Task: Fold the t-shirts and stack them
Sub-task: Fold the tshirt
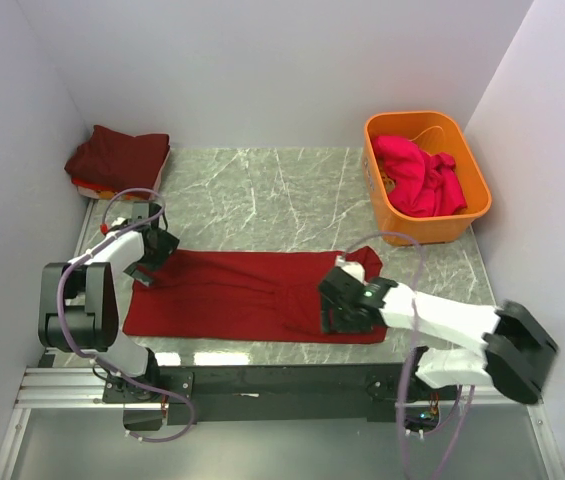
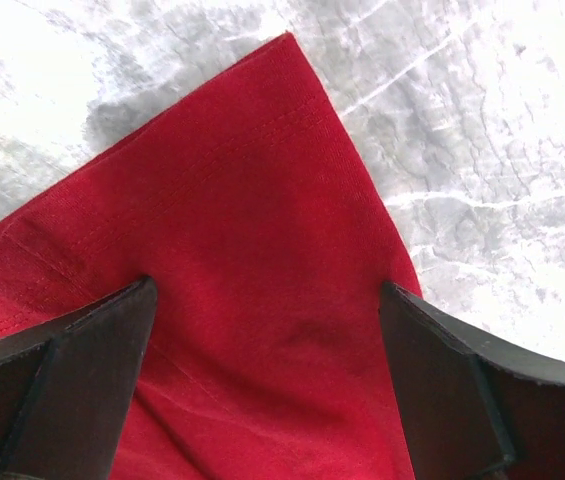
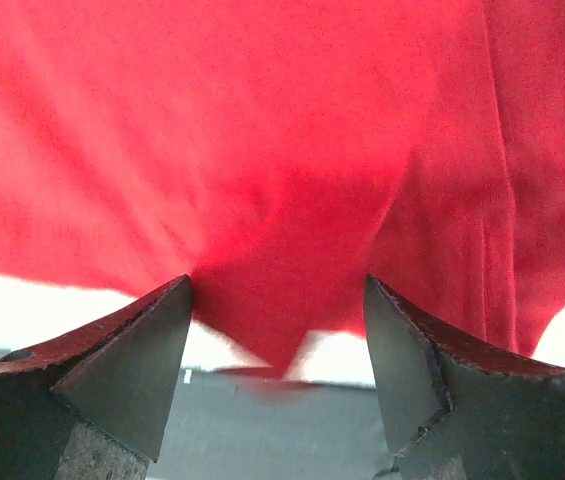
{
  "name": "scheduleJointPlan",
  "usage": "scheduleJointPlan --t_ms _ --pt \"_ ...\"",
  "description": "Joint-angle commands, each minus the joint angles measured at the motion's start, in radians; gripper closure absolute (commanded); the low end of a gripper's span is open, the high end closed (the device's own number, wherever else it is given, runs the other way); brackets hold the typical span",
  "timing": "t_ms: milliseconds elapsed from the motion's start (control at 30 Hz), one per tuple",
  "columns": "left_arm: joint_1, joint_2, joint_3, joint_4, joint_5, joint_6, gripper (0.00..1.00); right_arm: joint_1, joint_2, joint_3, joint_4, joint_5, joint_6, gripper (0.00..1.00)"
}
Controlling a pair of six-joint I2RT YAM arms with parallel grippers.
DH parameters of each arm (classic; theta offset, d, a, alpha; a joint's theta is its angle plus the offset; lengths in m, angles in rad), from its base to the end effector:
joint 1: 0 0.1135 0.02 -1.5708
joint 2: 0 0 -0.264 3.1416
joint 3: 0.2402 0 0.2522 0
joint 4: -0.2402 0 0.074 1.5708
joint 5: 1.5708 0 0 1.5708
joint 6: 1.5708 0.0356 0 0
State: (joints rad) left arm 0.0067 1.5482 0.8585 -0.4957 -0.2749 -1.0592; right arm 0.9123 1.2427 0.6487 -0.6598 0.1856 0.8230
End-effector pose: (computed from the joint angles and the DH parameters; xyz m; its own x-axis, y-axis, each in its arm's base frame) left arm 0.2818 0.0116 0.1675 -0.3591 -0.8416 -0.4034 -0.8611 0.4654 -0.2047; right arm 0.1309 0.1585 0.1725 -0.9395 -0.0367 -0.3405 -0.0783 0.9909 0.1093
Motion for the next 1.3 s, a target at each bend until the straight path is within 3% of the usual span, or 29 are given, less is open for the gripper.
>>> scheduleJointPlan --t_ms 0,133,200,367,500,633,800,1000,1200,1267 --pt "0.015 -0.002 -0.029 -0.006 -0.024 0.013 0.01 0.008 -0.17 -0.076 -0.116 -0.096 0.171 0.24" --pt "0.015 -0.007 -0.029 0.0 -0.011 0.016 0.01 0.01 -0.294 -0.121 -0.109 -0.124 0.245 0.24" --pt "0.015 -0.011 -0.033 0.017 0.003 0.025 0.0 0.008 -0.328 -0.074 -0.107 -0.046 0.231 0.24" --pt "0.015 0.001 -0.024 0.008 0.011 0.03 0.01 -0.022 -0.267 0.06 -0.063 0.078 0.105 0.19" --pt "0.015 0.004 -0.024 0.009 0.023 0.034 0.01 -0.185 -0.118 0.11 0.046 0.026 0.012 0.2" --pt "0.015 0.009 -0.035 0.013 0.045 0.033 0.0 -0.251 -0.019 0.134 0.196 -0.064 -0.067 0.19" --pt "0.015 0.032 -0.038 0.005 0.056 0.034 0.01 -0.291 0.219 0.246 0.203 -0.073 -0.151 0.18" --pt "0.013 0.012 -0.036 -0.047 0.097 0.039 0.01 -0.434 0.435 0.363 0.189 -0.149 -0.243 0.19" --pt "-0.089 -0.063 -0.142 -0.089 0.187 -0.013 0.0 -0.498 0.641 0.558 0.158 -0.265 -0.361 0.19" --pt "-0.109 -0.072 -0.153 -0.135 0.203 -0.034 0.01 -0.506 0.736 0.686 0.1 -0.221 -0.396 0.18"
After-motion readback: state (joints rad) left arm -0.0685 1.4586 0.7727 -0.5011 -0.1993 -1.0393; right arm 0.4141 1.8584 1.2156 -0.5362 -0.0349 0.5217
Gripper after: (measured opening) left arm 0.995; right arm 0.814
